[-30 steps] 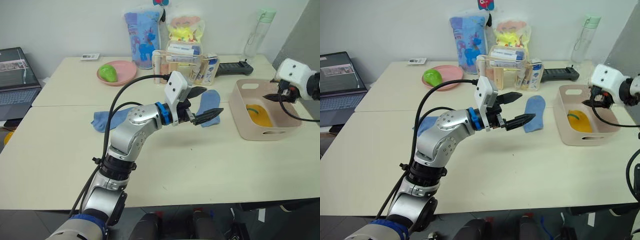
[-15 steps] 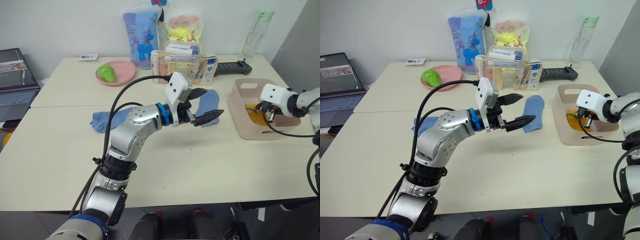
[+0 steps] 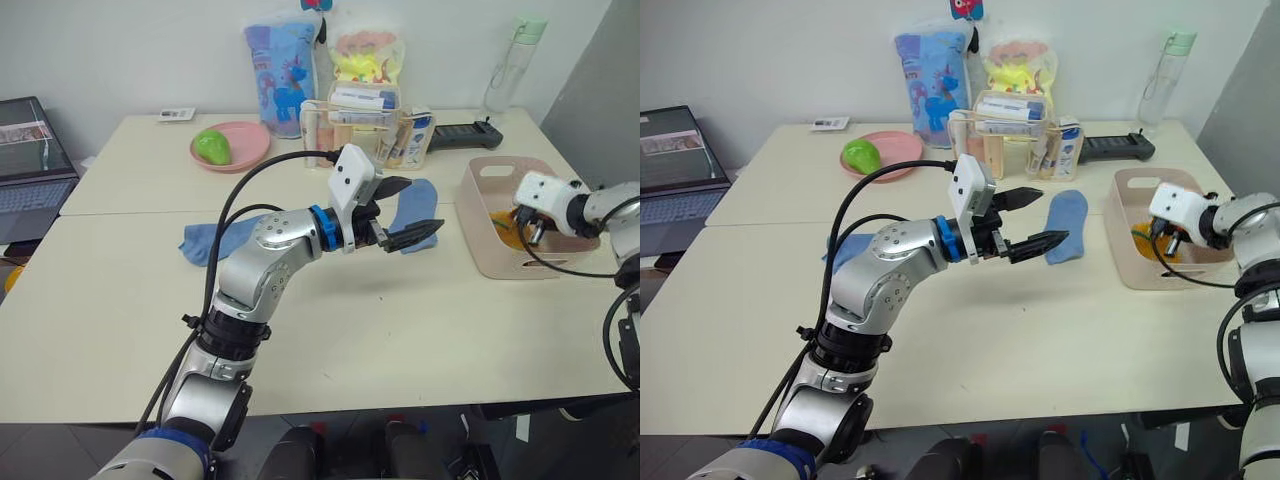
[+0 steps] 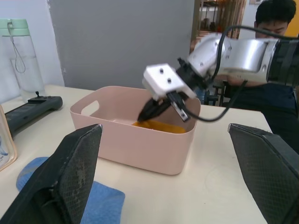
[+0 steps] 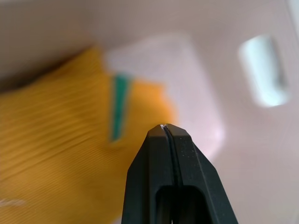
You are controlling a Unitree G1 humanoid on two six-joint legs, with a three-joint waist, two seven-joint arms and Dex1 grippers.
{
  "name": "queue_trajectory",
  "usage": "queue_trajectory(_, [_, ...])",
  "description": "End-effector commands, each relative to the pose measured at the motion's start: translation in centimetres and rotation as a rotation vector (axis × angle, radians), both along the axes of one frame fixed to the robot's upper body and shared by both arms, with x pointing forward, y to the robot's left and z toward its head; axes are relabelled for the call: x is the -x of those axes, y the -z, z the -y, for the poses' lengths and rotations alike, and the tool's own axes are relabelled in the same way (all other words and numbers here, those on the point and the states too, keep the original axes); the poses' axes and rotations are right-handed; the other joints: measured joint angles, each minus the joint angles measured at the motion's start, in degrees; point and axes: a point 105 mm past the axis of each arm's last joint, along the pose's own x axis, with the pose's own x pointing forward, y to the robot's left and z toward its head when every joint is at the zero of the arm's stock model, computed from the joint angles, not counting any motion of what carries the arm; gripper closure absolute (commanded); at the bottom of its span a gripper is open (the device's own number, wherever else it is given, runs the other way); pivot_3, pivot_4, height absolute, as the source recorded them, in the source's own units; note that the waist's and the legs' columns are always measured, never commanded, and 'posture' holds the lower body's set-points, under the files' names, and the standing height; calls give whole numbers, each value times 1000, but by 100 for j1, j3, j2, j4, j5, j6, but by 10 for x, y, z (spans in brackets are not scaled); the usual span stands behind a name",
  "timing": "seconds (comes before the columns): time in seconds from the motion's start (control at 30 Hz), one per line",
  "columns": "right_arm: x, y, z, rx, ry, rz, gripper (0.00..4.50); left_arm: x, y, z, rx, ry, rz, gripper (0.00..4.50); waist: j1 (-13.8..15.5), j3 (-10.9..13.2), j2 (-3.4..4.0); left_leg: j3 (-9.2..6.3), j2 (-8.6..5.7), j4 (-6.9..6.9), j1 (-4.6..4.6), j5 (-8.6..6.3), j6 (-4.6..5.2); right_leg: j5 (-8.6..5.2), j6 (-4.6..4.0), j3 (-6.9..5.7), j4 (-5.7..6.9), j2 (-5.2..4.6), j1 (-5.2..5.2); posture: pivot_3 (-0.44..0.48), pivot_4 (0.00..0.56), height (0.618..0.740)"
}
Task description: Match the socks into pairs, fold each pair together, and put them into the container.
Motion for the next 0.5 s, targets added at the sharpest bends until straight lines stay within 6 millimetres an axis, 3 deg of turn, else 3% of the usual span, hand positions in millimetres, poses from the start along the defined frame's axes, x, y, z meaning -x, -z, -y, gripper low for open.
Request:
queue_trajectory(0.03, [-1, -64, -3, -97, -3, 243, 4487, -14, -16, -25, 34, -123, 79, 0, 5, 0, 0, 0, 0, 0, -1, 0, 0, 0, 0, 0, -1, 0, 0, 0, 150, 740])
queue_trajectory(0.13, [0, -77, -26, -242, -59, 296, 3928, -23, -10, -45, 18, -208, 97, 0, 1, -1, 1, -1, 0, -1, 0, 0, 0, 0, 0, 0, -1, 0, 0, 0, 150, 740])
queue_trajectory(0.23, [9, -66, -70, -418, -137, 284, 2919, -30, 0, -69, 17, -315, 85, 0, -2, -5, -4, -4, 6, 0, 5, -1, -2, 0, 0, -3, -1, 3, 4, 0, 150, 740])
queue_trajectory(0.33, [22, -59, -97, -534, -155, 292, 1891, -31, 7, -86, 19, -383, 72, 0, 24, -4, -3, -17, 4, 11, -7, -1, -1, 0, -1, -11, 3, 2, 0, 0, 150, 740])
queue_trajectory(0.43, [53, -22, -155, -720, -237, 194, 880, -27, 33, -122, -1, -547, 47, 0, 23, -7, 1, -29, 0, 27, -25, -2, -3, 0, -1, -16, 6, 1, -13, 0, 150, 740])
queue_trajectory(0.5, [68, 6, -168, -760, -212, 134, 158, -16, 51, -135, -32, -596, 32, 0, 24, -8, 3, -34, 0, 21, -27, -3, -3, 0, -1, -18, 2, 2, -17, 0, 150, 740])
